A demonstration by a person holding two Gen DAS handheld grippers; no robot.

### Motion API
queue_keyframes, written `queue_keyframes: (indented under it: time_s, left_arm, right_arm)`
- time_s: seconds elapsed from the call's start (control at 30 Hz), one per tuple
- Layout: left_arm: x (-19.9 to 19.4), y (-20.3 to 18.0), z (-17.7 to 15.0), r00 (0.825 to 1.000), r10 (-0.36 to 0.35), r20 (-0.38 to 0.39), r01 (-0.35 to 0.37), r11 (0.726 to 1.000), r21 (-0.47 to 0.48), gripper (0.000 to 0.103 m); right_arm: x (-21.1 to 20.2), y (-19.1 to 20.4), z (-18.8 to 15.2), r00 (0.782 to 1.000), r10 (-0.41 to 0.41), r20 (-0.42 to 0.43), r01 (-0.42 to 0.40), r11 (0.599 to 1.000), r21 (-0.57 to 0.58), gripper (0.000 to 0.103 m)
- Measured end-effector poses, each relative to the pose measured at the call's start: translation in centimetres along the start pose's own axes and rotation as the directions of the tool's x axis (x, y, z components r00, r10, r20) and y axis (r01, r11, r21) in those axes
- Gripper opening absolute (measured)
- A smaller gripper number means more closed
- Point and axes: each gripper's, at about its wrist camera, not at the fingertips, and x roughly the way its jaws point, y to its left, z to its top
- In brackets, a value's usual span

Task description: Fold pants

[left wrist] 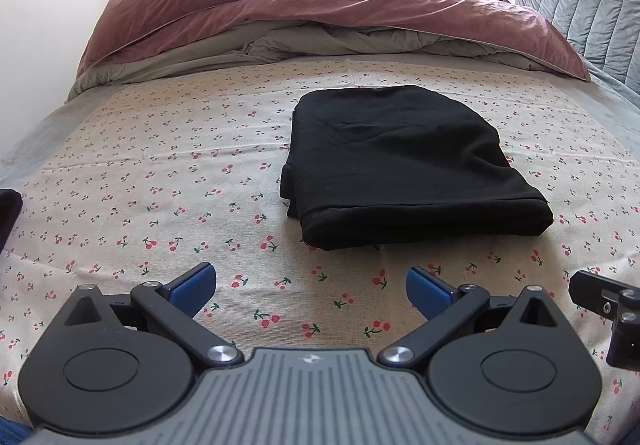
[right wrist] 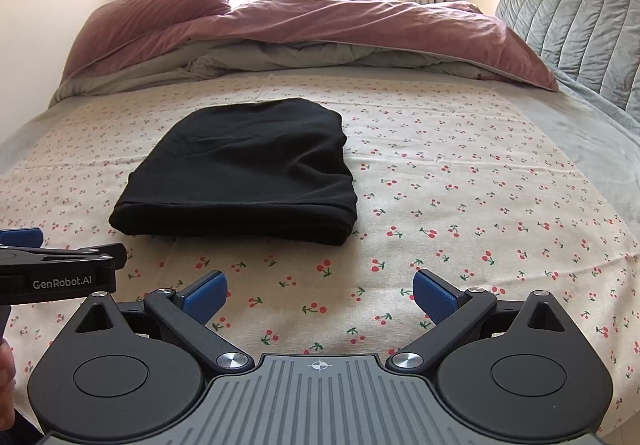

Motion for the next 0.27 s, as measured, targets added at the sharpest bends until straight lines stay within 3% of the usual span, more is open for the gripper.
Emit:
queue_keyframes:
  time_s: [0.27]
  left_arm:
    - [-0.04,-0.09,-0.03,1.0,-0.004,-0.002,0.004,1.0,0.002,0.103]
  right_arm:
    - [0.0,-0.06,0.01,1.0,-0.001,0.0,0.001,1.0,-0.001,0.1]
